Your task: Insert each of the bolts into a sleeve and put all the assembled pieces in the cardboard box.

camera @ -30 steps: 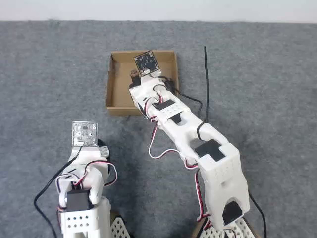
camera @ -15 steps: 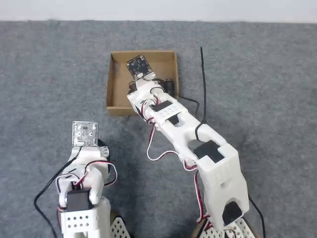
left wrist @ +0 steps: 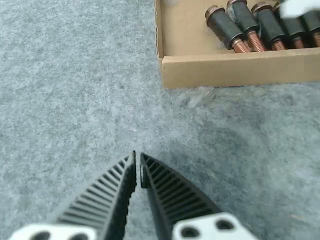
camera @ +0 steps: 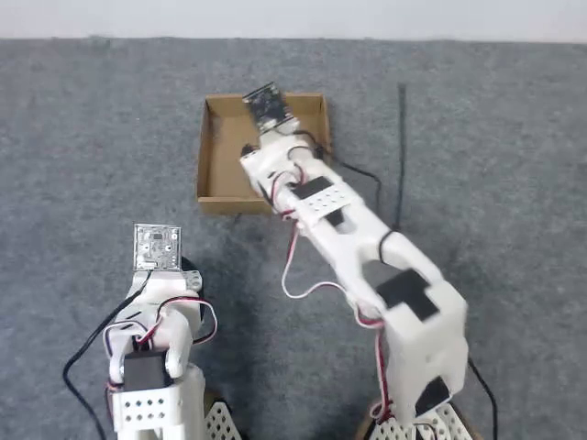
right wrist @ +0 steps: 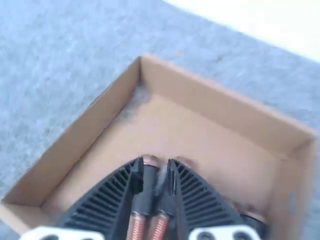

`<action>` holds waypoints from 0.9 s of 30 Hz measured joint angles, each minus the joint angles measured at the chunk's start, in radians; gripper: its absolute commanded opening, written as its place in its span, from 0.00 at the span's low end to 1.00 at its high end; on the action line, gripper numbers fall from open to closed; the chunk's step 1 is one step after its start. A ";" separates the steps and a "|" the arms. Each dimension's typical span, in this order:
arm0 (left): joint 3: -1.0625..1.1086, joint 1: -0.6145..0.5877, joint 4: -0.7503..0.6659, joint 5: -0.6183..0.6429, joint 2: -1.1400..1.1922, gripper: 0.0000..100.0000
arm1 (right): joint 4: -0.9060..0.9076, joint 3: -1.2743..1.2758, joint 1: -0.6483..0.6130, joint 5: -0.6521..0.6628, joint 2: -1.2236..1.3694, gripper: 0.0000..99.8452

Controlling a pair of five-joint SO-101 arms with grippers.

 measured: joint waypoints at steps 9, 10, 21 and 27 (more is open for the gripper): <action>0.000 0.000 0.000 0.000 0.000 0.01 | 0.000 0.261 0.121 0.000 -0.313 0.06; 0.000 0.000 0.000 0.000 0.000 0.01 | 0.000 0.292 0.133 0.000 -0.350 0.06; 0.000 0.000 0.000 0.000 0.000 0.01 | 0.000 0.671 0.285 0.000 -0.850 0.06; 0.000 0.000 0.000 0.000 0.000 0.01 | 0.000 0.882 0.356 0.003 -1.117 0.06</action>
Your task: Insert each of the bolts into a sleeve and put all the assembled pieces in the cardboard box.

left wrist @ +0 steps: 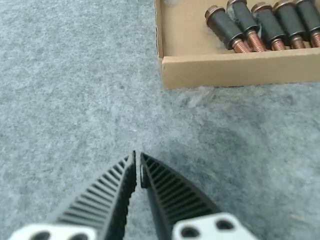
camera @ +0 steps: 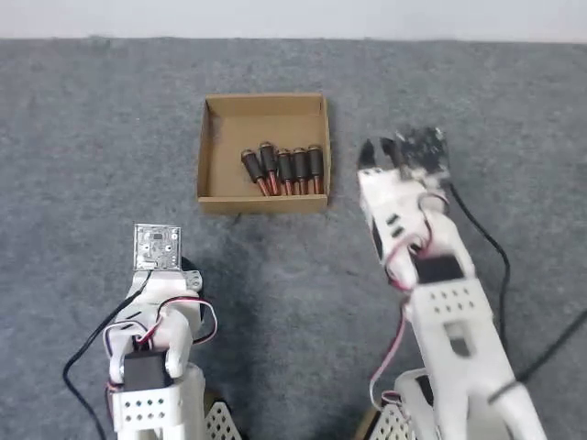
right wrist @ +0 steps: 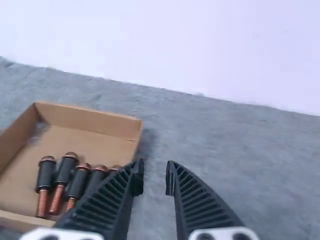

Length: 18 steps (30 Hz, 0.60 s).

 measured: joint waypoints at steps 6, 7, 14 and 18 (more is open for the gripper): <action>0.000 0.000 0.000 0.000 0.000 0.01 | 0.003 0.192 0.087 0.000 -0.279 0.06; 0.000 0.000 0.000 0.000 0.000 0.01 | 0.020 0.219 0.100 0.000 -0.327 0.06; 0.000 0.000 0.000 0.000 0.000 0.01 | 0.393 0.269 0.144 0.000 -0.687 0.06; 0.000 0.000 0.000 0.000 0.000 0.01 | 0.598 0.318 0.147 0.000 -0.914 0.06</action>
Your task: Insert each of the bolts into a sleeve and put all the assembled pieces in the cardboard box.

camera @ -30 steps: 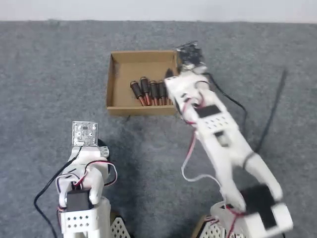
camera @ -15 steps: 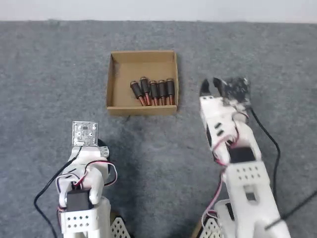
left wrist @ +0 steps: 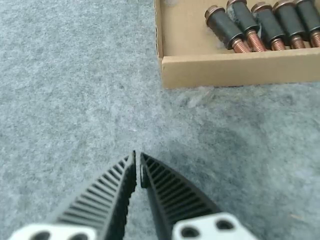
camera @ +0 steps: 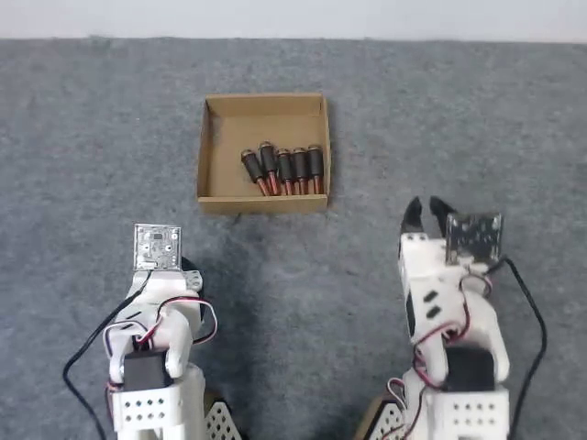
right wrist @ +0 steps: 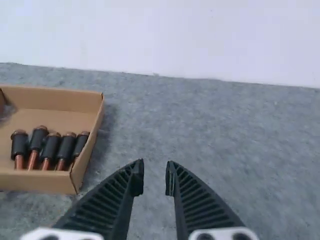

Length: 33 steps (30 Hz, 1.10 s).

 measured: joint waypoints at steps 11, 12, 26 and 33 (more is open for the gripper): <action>0.000 0.000 0.000 0.000 0.000 0.01 | 0.069 0.203 0.021 0.000 -0.117 0.06; 0.000 0.000 0.000 0.000 0.000 0.01 | 0.069 0.232 0.021 0.000 -0.118 0.06; 0.000 0.000 0.018 0.000 0.000 0.01 | 0.373 0.255 0.029 0.000 -0.118 0.06; 0.000 0.000 0.018 0.000 0.000 0.01 | 0.491 0.255 0.029 0.000 -0.118 0.06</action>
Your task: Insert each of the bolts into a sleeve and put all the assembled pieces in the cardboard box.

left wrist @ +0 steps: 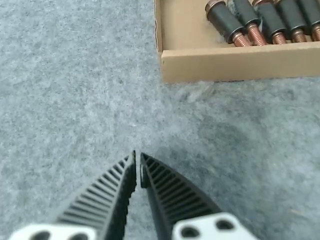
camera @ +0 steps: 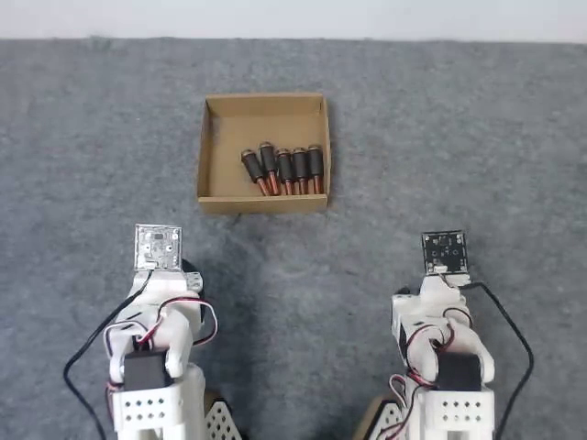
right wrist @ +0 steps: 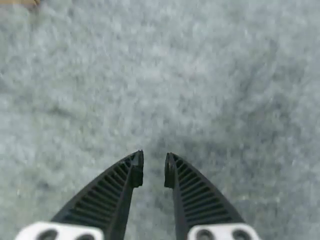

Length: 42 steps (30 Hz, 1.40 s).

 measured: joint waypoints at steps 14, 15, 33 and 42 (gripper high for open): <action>0.000 0.000 0.147 0.000 0.000 0.01 | 0.069 0.000 0.003 0.002 0.000 0.06; 0.000 0.000 0.147 0.000 0.000 0.01 | 0.069 0.000 0.003 0.002 0.000 0.06; 0.000 0.000 0.147 0.000 0.000 0.01 | 0.069 0.000 0.003 0.002 0.000 0.06; 0.000 0.000 0.147 0.000 0.000 0.01 | 0.069 0.002 0.003 0.002 0.000 0.06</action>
